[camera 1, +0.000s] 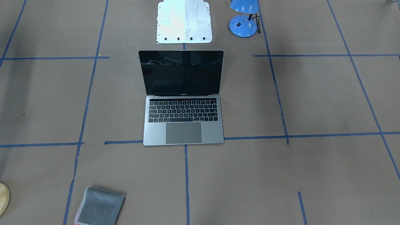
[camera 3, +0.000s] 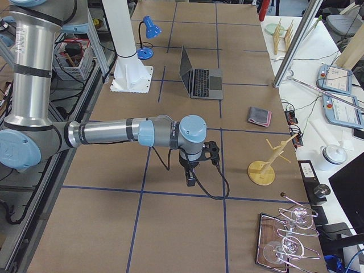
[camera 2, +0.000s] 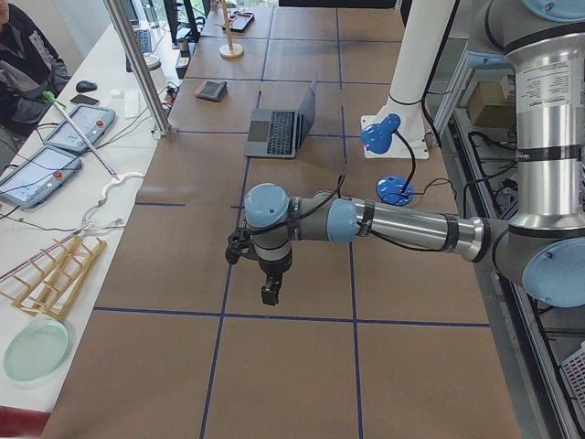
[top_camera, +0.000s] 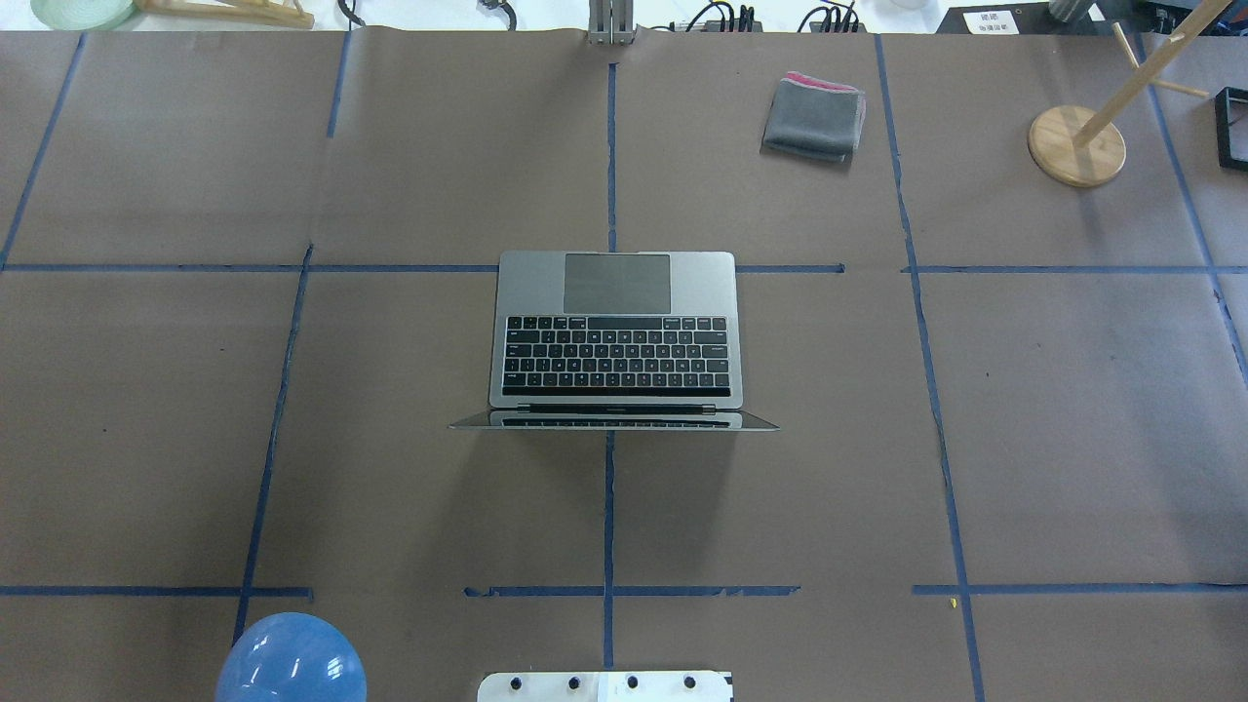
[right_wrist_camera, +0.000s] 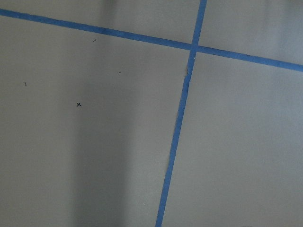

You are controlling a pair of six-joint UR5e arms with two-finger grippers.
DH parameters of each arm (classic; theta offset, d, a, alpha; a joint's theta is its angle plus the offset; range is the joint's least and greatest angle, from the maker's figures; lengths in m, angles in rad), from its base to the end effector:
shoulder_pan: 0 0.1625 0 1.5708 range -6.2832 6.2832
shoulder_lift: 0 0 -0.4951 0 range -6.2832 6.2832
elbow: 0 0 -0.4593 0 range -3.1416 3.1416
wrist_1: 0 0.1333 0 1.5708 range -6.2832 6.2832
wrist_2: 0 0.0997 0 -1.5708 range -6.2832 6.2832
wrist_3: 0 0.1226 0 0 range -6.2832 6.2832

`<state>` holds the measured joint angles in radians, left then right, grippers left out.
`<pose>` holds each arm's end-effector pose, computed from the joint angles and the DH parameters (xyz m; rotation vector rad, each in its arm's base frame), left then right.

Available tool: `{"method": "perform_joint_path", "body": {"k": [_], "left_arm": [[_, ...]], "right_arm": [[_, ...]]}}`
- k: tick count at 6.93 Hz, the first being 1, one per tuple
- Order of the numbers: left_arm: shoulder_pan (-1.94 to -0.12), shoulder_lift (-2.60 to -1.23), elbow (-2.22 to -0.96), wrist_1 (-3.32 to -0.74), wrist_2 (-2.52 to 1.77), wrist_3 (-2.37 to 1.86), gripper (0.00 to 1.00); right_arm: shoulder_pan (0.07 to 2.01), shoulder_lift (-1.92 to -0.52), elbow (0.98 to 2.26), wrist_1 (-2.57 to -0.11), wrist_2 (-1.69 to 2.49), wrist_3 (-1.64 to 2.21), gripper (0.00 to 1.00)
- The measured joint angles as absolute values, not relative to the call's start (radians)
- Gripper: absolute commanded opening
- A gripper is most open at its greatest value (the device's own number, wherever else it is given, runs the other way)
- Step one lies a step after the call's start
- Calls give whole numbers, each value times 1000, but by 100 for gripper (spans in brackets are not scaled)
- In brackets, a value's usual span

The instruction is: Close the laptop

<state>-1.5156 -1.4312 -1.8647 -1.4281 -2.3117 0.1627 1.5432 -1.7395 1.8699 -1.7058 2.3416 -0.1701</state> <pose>-0.0237 -0.4877 0.6715 0.0510 0.7407 0.2121 0.0349 -0.4727 0.6793 0.0506 -0.7703 -0.1860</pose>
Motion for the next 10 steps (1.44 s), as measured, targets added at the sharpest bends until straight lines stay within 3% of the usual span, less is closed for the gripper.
{"method": "perform_joint_path", "body": {"k": [5,7,10], "left_arm": [[-1509,-1444,-1878,-1436,-2311,161,99],[-1501,-1519,-1870,-1527,-2320,157,99],[-1427,-1551,-1866,-1657,-2371,-14,100]], "right_arm": [[1542,-1744,1906,-1699,2407,-115,100],[1537,-1763,1920,-1626,2513,-46,100],[1390,-1810,1921,-1181,2536,455,100]]}}
